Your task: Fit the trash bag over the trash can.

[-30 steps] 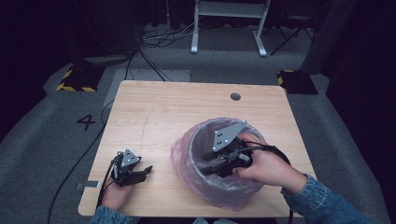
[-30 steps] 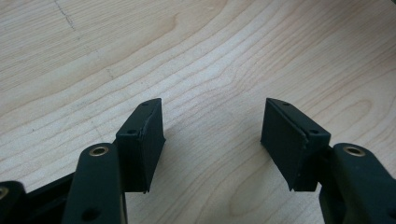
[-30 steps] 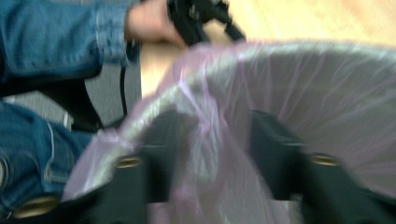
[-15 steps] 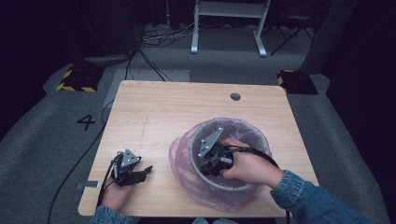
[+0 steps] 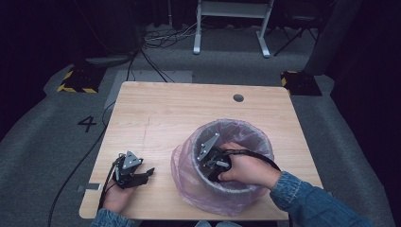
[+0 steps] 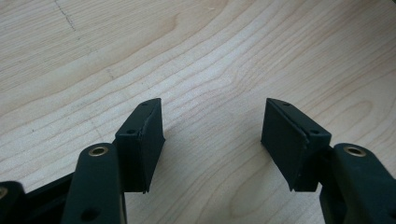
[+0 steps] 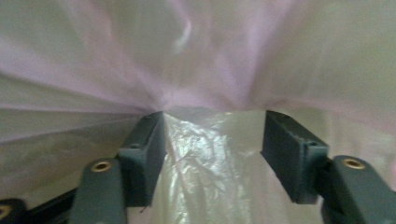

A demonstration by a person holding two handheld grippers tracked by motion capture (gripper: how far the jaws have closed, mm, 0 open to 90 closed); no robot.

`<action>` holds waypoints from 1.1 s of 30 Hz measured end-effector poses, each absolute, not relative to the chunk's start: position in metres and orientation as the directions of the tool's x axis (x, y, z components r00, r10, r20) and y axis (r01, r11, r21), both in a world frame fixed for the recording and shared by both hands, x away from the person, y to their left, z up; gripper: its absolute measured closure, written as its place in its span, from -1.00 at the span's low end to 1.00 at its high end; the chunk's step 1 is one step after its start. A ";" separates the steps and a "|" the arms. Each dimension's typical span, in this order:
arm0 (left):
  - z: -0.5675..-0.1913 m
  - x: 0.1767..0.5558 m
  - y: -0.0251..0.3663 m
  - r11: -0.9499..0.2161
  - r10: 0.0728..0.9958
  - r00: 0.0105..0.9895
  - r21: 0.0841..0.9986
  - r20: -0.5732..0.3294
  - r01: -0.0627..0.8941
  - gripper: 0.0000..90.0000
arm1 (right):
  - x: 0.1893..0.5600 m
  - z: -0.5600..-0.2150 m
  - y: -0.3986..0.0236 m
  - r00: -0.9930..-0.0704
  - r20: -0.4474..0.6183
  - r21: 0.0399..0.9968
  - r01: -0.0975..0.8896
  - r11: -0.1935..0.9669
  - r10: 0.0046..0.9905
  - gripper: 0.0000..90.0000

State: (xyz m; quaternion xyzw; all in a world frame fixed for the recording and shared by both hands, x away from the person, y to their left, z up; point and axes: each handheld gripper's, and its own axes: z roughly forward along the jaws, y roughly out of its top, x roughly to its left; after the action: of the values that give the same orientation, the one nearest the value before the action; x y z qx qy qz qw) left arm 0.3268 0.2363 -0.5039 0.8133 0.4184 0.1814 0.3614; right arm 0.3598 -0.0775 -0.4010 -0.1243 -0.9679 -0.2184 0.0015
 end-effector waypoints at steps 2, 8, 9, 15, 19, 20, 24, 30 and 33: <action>-0.504 0.327 0.236 -0.389 0.811 0.584 0.740 -0.006 0.549 -0.14 | 0.360 -0.390 -0.081 -0.965 0.049 0.464 0.251 0.849 0.258 -0.20; -0.504 0.327 0.236 -0.388 0.812 0.584 0.738 -0.009 0.552 -0.14 | 0.361 -0.354 -0.094 -0.963 0.008 0.556 0.229 0.799 0.270 -0.21; -0.504 0.327 0.236 -0.386 0.813 0.582 0.739 -0.011 0.553 -0.15 | 0.361 -0.347 -0.097 -0.961 -0.002 0.572 0.225 0.789 0.276 -0.21; -0.504 0.328 0.236 -0.385 0.814 0.581 0.738 -0.011 0.554 -0.15 | 0.361 -0.321 -0.115 -0.942 -0.020 0.633 0.248 0.733 0.335 -0.22; -0.504 0.328 0.236 -0.384 0.815 0.580 0.738 -0.013 0.555 -0.16 | 0.361 -0.302 -0.135 -0.916 -0.021 0.696 0.274 0.664 0.401 -0.24; -0.504 0.328 0.236 -0.384 0.815 0.580 0.738 -0.012 0.555 -0.16 | 0.362 -0.298 -0.139 -0.909 -0.023 0.712 0.277 0.645 0.416 -0.25; -0.504 0.328 0.236 -0.385 0.816 0.579 0.738 -0.010 0.555 -0.16 | 0.365 -0.288 -0.158 -0.873 -0.015 0.773 0.299 0.560 0.487 -0.29; -0.504 0.328 0.235 -0.390 0.818 0.575 0.738 0.003 0.551 -0.20 | 0.368 -0.282 -0.193 -0.802 -0.017 0.824 0.327 0.462 0.597 -0.31; -0.504 0.328 0.235 -0.415 0.808 0.588 0.739 0.031 0.531 -0.22 | 0.368 -0.281 -0.206 -0.769 -0.020 0.833 0.340 0.436 0.639 -0.31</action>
State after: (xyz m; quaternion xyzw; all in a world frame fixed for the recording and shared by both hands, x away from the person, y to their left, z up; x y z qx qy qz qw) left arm 0.3277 0.2348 -0.5035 0.8178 0.4094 0.1962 0.3537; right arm 0.3675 -0.2057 -0.2814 -0.2948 -0.8303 -0.4418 -0.1689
